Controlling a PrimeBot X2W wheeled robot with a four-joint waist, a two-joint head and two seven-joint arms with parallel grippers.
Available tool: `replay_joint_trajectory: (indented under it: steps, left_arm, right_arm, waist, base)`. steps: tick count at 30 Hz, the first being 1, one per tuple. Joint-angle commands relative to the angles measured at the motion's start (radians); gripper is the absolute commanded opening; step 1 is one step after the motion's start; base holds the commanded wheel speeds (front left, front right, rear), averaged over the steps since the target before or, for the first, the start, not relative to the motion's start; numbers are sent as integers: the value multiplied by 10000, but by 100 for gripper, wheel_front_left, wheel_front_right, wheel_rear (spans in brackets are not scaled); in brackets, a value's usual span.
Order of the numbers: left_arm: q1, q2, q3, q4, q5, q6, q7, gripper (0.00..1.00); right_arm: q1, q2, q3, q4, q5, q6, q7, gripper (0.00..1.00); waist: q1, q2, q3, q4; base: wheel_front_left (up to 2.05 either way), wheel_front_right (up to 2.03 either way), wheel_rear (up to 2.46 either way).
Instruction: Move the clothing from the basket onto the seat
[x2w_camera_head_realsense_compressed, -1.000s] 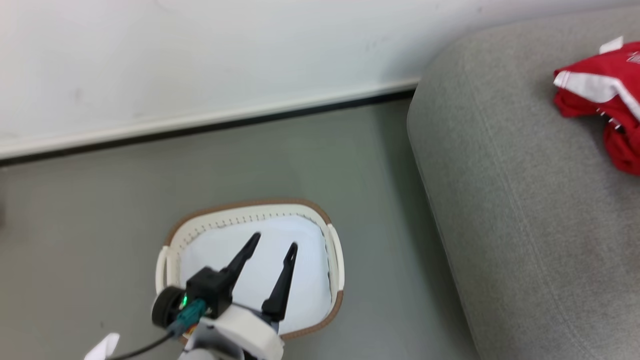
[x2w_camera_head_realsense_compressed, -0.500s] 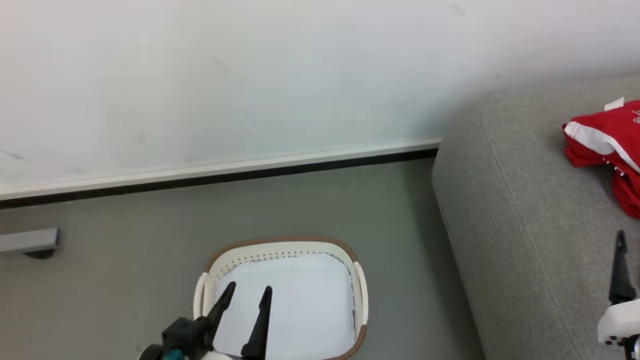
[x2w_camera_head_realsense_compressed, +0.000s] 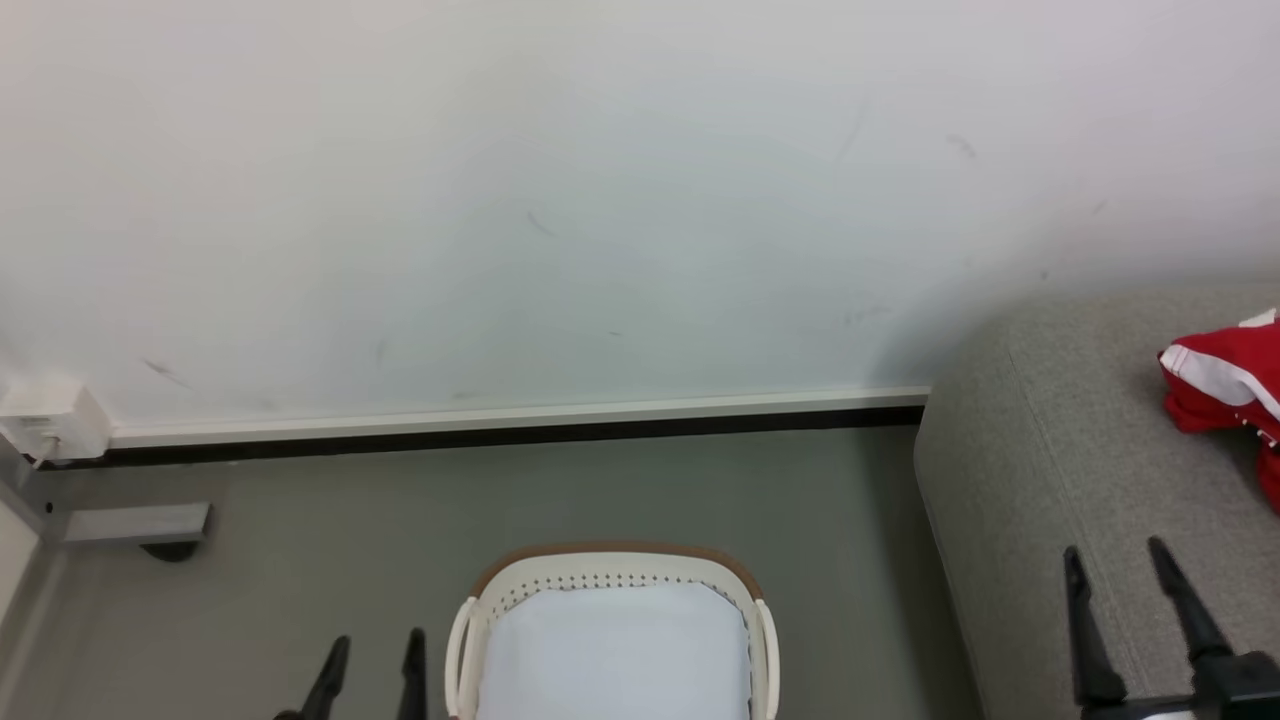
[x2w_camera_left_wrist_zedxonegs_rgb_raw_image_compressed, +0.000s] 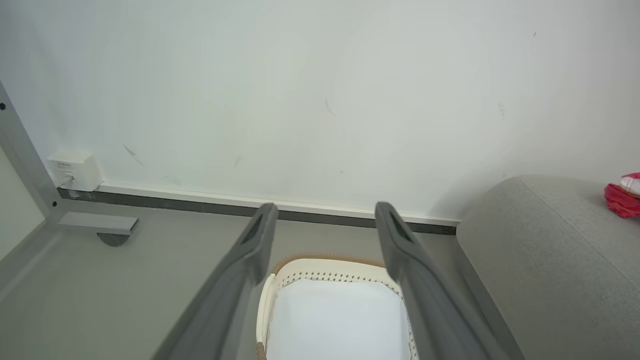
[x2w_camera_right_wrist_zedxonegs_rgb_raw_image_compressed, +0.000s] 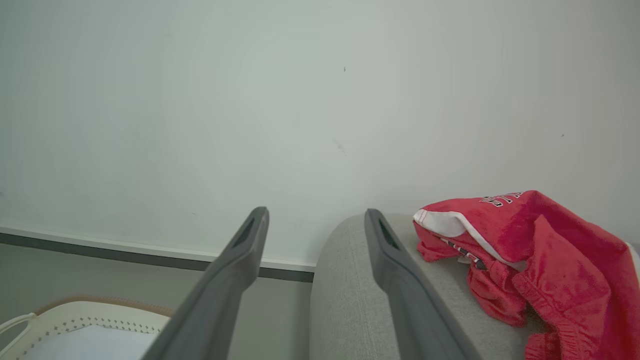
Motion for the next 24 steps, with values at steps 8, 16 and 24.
replay_joint_trajectory:
  steps: [8,16,24]
  left_arm:
    - [688,-392,1250,194,857,-559,-1,100]
    - [762,-655,1695,498,1202,-1237,-2,100]
    - [560,-779,1929,709,1364,-1621,-2,100]
  right_arm:
    - [687,-19,1317,430,861,-26,5,100]
    - [604,-13,1465,725,1155,-26,5,100]
    - [482,-10,1345,858,1044,-26,4,100]
  waist:
    - [2,0,-403,269]
    - [2,0,-457,256]
    - [2,0,-445,117]
  base:
    - [0,0,0]
    - [0,0,0]
    - [0,0,0]
